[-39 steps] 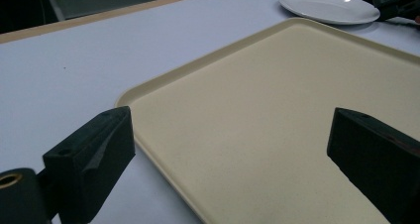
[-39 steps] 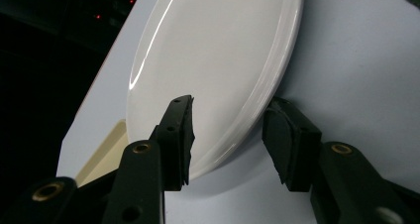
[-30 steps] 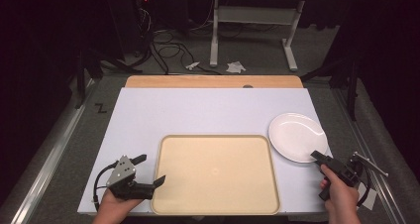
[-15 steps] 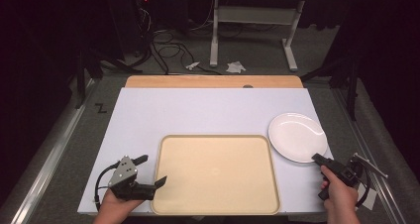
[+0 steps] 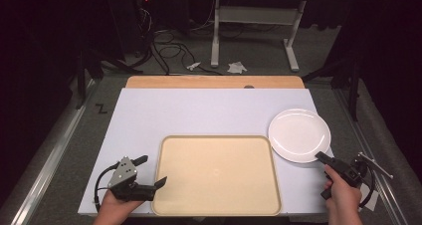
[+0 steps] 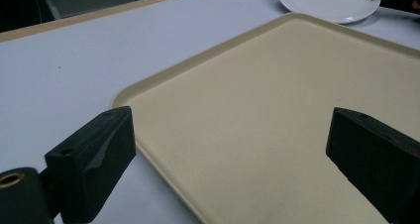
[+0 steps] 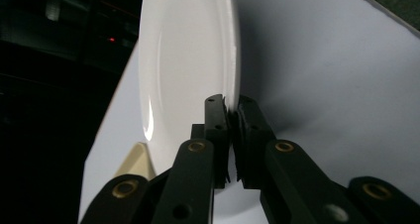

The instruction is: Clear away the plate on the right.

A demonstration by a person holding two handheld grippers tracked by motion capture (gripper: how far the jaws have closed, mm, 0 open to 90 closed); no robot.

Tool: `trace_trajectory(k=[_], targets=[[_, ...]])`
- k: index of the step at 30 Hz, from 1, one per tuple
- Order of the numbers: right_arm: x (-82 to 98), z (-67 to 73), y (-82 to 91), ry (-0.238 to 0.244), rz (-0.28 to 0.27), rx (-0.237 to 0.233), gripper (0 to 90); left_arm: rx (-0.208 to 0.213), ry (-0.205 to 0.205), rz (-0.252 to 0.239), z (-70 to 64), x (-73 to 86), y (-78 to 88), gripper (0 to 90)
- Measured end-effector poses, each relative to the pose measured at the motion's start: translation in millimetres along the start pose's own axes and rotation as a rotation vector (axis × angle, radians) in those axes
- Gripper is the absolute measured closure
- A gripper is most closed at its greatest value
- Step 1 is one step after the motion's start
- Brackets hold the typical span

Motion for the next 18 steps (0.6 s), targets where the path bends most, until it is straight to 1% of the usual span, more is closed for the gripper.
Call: trace_trajectory(k=[1,2,3,6,8,13,18], targets=[[-1.2,0.8,1.3,0.004,-0.008,-0.012,88.7,0.000,0.001,-0.001,0.0,0.0,0.1,5.9],[-1.9,2.4,2.2,0.015,-0.010,-0.012,88.6,0.000,0.000,-0.001,0.1,0.0,0.1,5.9],[-3.2,3.4,3.1,0.014,-0.006,-0.015,88.4,0.000,0.000,0.000,0.2,0.0,0.1,5.9],[-5.0,1.7,4.5,0.003,-0.003,-0.021,88.4,-0.001,0.000,-0.001,0.0,0.3,-0.6,5.9],[-7.4,0.4,6.4,-0.001,-0.016,-0.020,88.4,0.001,0.000,-0.001,-0.3,0.3,-0.9,6.0],[-10.5,-2.4,9.9,-0.012,-0.027,-0.023,88.1,0.001,0.001,0.000,0.2,0.4,-0.8,5.9],[-12.3,-4.1,13.0,-0.033,-0.033,-0.025,88.2,0.001,0.003,-0.001,0.2,0.4,-0.6,5.9]])
Point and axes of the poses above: each handheld gripper's, and its own axes: y roughly backward along the jaws, x roughly out of its underside, z roughly to its left, the point moved 1 cm from there along -y, roughly forward along the jaws, and after that the axes turned 10 degrees about -z, right-handed, at the moved point
